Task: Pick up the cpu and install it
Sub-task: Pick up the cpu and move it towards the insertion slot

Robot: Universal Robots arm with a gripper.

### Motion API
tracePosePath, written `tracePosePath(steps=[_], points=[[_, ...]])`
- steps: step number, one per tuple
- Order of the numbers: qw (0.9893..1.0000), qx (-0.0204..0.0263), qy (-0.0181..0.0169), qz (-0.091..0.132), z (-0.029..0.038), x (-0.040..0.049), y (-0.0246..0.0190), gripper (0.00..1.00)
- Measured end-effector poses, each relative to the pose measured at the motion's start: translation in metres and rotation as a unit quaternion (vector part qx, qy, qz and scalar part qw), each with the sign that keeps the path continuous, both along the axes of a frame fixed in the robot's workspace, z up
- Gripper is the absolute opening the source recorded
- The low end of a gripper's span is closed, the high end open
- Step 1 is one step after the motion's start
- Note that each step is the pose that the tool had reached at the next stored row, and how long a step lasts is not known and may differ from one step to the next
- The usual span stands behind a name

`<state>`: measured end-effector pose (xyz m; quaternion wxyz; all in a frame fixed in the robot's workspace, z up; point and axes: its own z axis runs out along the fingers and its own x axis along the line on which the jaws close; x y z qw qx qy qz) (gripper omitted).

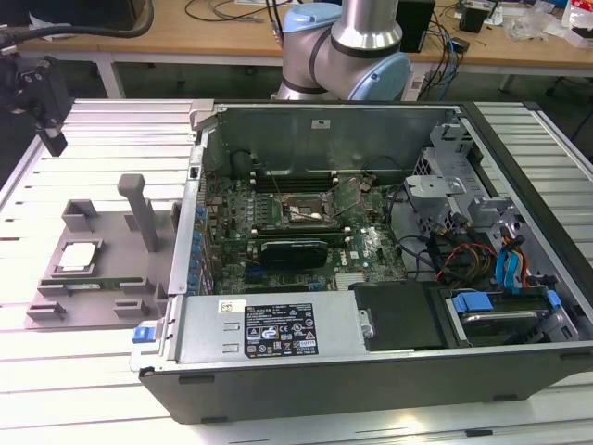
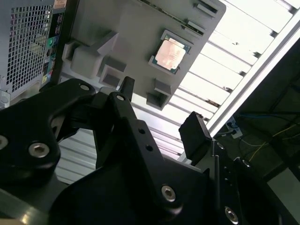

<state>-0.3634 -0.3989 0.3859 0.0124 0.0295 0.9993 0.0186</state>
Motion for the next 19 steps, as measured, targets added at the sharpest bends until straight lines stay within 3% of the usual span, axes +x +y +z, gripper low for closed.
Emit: tracePosePath(steps=[14,19], points=[[1.0,0.0,0.0,0.0,-0.0062,0.0,0.0,0.66],[1.0,0.0,0.0,0.0,-0.0112,0.0,0.0,0.66]])
